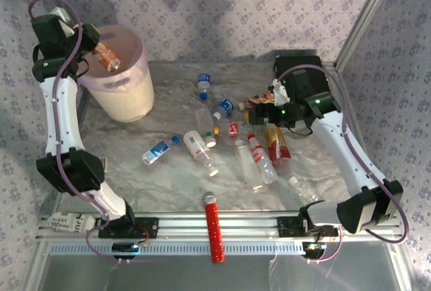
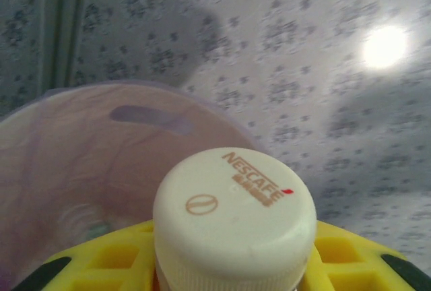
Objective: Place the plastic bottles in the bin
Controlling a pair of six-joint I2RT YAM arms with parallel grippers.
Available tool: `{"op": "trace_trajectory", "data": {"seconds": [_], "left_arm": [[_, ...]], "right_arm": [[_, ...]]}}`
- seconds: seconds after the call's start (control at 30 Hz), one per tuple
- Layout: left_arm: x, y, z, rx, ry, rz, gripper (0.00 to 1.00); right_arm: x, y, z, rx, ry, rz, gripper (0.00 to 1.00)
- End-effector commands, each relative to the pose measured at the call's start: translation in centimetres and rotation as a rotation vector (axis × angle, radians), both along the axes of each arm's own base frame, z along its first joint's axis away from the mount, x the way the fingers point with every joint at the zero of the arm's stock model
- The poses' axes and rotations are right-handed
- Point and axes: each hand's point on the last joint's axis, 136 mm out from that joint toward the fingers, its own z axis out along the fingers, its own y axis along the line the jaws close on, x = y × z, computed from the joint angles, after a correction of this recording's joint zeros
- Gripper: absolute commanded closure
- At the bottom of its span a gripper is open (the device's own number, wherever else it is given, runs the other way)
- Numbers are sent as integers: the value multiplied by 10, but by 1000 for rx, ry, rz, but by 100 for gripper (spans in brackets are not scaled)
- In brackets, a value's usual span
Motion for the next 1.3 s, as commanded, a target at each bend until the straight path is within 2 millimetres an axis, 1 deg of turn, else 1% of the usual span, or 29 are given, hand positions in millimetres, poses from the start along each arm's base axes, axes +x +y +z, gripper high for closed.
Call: {"op": "trace_trajectory", "data": {"seconds": [0.0, 0.13, 0.17, 0.27, 0.33, 0.53, 0.57, 0.6, 0.67, 0.7, 0.73, 0.8, 0.87, 0.97, 1.03, 1.1, 1.23, 1.27], "left_arm": [[4, 12, -18, 142, 85, 24, 100], [13, 10, -44, 242, 176, 8, 100], [16, 8, -48, 263, 186, -2, 100], [20, -2, -73, 310, 283, -53, 100], [23, -7, -88, 326, 334, -83, 100], [27, -13, -125, 328, 442, -129, 100], [27, -15, -133, 329, 463, -139, 98], [26, -16, -139, 330, 481, -150, 92], [26, -22, -151, 334, 511, -176, 76], [26, -24, -156, 337, 520, -183, 69], [25, -25, -159, 337, 526, -186, 60], [25, -25, -161, 333, 529, -186, 46], [26, -27, -161, 327, 525, -193, 34], [27, -28, -158, 323, 517, -196, 24], [28, -29, -152, 324, 507, -195, 21], [28, -30, -145, 322, 493, -195, 20], [29, -32, -120, 321, 453, -193, 18], [29, -33, -112, 322, 440, -191, 18]], "right_arm": [[-14, -18, -2, 1, 46, -63, 8], [-16, -33, 4, 25, 44, -115, 8], [-17, -36, 4, 27, 50, -127, 8], [-20, -45, 1, 23, 66, -155, 8], [-23, -52, -3, 16, 83, -180, 8], [-32, -70, -9, 7, 111, -240, 8], [-33, -73, -10, 4, 114, -247, 8], [-34, -75, -11, 3, 116, -252, 8], [-36, -79, -13, 5, 120, -266, 8], [-37, -81, -13, 5, 122, -270, 8], [-37, -82, -13, 6, 122, -276, 8], [-39, -85, -15, -2, 133, -286, 8], [-42, -91, -19, -19, 150, -302, 8], [-50, -100, -27, -52, 182, -323, 8], [-56, -107, -32, -80, 203, -340, 8], [-63, -114, -38, -114, 228, -350, 8], [-74, -124, -49, -181, 270, -362, 8], [-82, -126, -62, -203, 310, -358, 9]]}}
